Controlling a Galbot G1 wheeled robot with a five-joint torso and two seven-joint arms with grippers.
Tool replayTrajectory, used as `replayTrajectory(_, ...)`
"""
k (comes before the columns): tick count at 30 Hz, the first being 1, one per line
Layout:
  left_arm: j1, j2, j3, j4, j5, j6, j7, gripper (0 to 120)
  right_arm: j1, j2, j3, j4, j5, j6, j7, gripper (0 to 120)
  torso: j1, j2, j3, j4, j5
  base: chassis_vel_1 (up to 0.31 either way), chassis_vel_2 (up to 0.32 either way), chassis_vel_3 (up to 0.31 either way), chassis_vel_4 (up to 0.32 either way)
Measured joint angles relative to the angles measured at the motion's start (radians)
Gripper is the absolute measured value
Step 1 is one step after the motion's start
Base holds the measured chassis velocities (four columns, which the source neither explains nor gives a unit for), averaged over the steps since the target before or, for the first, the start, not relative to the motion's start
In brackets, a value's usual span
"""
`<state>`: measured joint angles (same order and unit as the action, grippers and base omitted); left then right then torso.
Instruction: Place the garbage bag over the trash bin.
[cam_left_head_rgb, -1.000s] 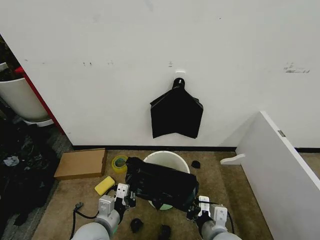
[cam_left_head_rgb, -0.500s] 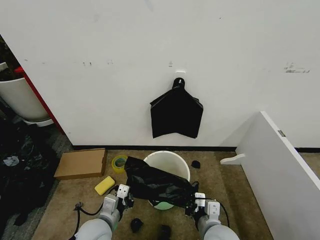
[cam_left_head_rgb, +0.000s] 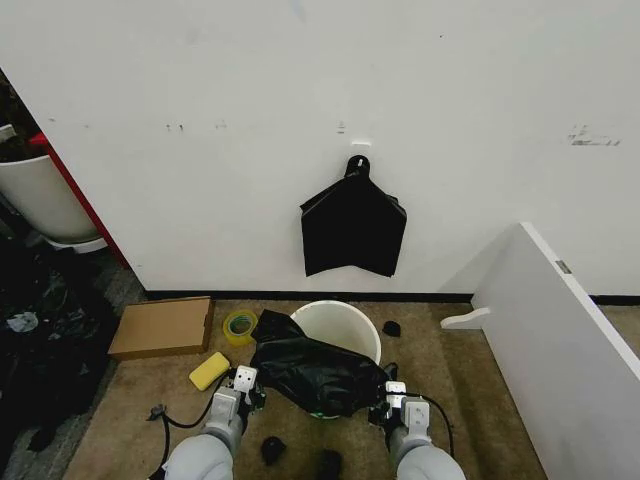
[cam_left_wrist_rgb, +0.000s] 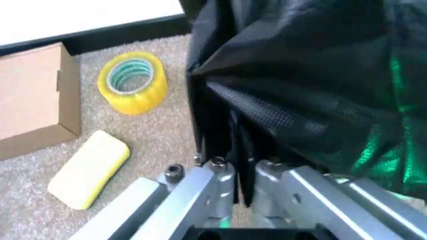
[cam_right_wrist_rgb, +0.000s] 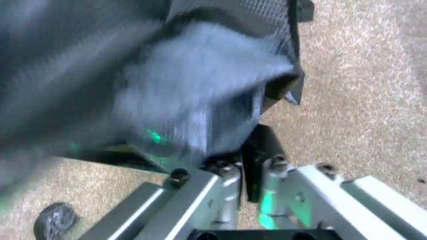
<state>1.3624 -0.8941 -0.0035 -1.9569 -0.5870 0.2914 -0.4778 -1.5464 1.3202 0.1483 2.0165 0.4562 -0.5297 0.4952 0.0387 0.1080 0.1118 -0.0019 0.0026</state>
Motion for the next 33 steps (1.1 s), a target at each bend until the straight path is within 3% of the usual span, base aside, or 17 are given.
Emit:
replayTrajectory(9, 0.072, 0.034, -0.077, -0.075, -0.008, -0.003, -0.010, 34, -0.177, -0.067, 0.010, 0.098, -0.130, 0.070, -0.059, 33, 0.000, 0.000, 0.000, 0.0001, 0.0000, 0.000, 0.000, 0.000, 0.000)
replayTrajectory(10, 0.082, 0.043, -0.082, -0.089, -0.013, -0.002, -0.031, 41, -0.214, -0.077, 0.015, 0.113, -0.165, 0.091, -0.077, 41, 0.000, 0.000, 0.000, -0.0003, -0.0001, 0.000, 0.000, 0.000, 0.000)
replayTrajectory(13, 0.102, 0.050, -0.086, -0.102, -0.016, -0.001, -0.049, 48, -0.241, -0.090, 0.019, 0.124, -0.201, 0.120, -0.094, 50, 0.000, 0.000, 0.000, -0.0002, 0.0000, 0.000, 0.000, 0.000, 0.000)
replayTrajectory(17, 0.166, 0.058, -0.098, -0.121, -0.016, -0.024, -0.058, 66, -0.271, -0.106, 0.040, 0.129, -0.263, 0.196, -0.121, 65, 0.000, 0.000, 0.000, 0.0001, 0.0000, 0.000, 0.000, 0.000, 0.000)
replayTrajectory(19, 0.186, 0.058, -0.102, -0.122, -0.017, -0.045, -0.063, 74, -0.277, -0.111, 0.053, 0.139, -0.267, 0.205, -0.123, 75, 0.000, 0.000, 0.000, 0.0002, 0.0000, 0.000, 0.000, 0.000, 0.000)
replayTrajectory(21, 0.190, 0.058, -0.103, -0.122, -0.018, -0.050, -0.066, 77, -0.278, -0.112, 0.058, 0.144, -0.265, 0.206, -0.124, 75, 0.000, 0.000, 0.000, 0.0001, 0.0000, 0.000, 0.000, 0.000, 0.000)
replayTrajectory(25, 0.181, 0.056, -0.106, -0.107, -0.034, -0.069, -0.078, 95, -0.297, -0.123, 0.103, 0.188, -0.220, 0.208, -0.130, 94, 0.000, 0.000, 0.000, 0.0001, -0.0001, 0.000, 0.000, 0.000, 0.000)
replayTrajectory(33, 0.200, 0.087, -0.130, -0.153, -0.096, -0.077, -0.082, 100, -0.362, -0.129, 0.125, 0.306, -0.183, 0.220, -0.204, 100, 0.000, 0.000, 0.000, 0.0000, 0.0000, 0.000, 0.000, 0.000, 0.000)
